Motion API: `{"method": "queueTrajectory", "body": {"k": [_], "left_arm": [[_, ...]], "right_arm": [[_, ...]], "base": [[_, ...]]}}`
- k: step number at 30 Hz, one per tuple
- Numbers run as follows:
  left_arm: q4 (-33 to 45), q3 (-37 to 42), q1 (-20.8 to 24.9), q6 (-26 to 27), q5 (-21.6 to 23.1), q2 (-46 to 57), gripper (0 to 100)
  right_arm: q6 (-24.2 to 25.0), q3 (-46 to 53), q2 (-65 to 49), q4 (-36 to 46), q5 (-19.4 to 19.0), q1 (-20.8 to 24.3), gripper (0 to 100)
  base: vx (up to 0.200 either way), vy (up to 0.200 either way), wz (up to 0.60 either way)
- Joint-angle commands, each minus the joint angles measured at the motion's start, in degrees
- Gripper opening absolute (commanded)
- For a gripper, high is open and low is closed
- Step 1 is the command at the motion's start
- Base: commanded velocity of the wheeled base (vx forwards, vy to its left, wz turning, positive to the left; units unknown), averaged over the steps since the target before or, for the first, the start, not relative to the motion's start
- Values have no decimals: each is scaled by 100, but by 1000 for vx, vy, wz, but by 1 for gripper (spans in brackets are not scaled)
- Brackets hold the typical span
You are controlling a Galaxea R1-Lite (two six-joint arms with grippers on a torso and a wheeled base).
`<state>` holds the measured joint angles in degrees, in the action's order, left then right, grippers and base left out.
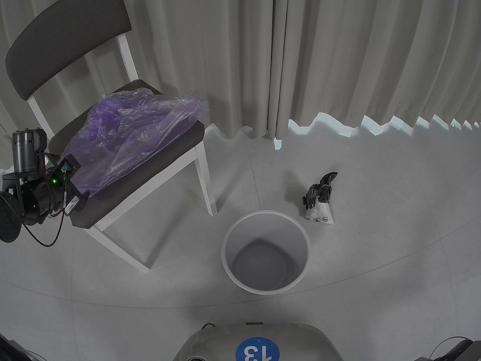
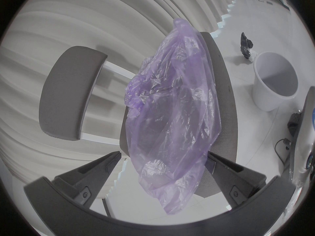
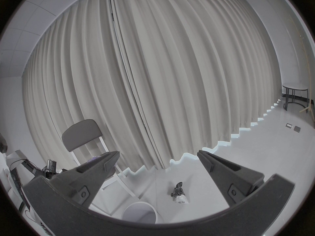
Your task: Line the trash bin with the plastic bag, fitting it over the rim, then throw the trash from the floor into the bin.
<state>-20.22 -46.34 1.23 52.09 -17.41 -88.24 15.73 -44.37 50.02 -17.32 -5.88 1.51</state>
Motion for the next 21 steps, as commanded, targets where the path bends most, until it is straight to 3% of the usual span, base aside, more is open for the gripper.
{"method": "queueTrajectory", "body": {"k": [1, 13, 17, 21], "left_arm": [[-8, -69, 0, 56, -149, -124, 100], [-8, 72, 9, 381, -351, 149, 100], [-25, 107, -9, 425, -738, 114, 100], [-157, 98, -18, 425, -764, 78, 100]], "right_arm": [[9, -27, 34, 1, -1, -63, 100], [9, -27, 113, -17, -1, -107, 100], [9, -27, 149, -17, -1, -107, 100], [9, -36, 140, -26, -10, -178, 100]], "base": [[0, 0, 0], [0, 0, 0], [0, 0, 0], [0, 0, 0]]}}
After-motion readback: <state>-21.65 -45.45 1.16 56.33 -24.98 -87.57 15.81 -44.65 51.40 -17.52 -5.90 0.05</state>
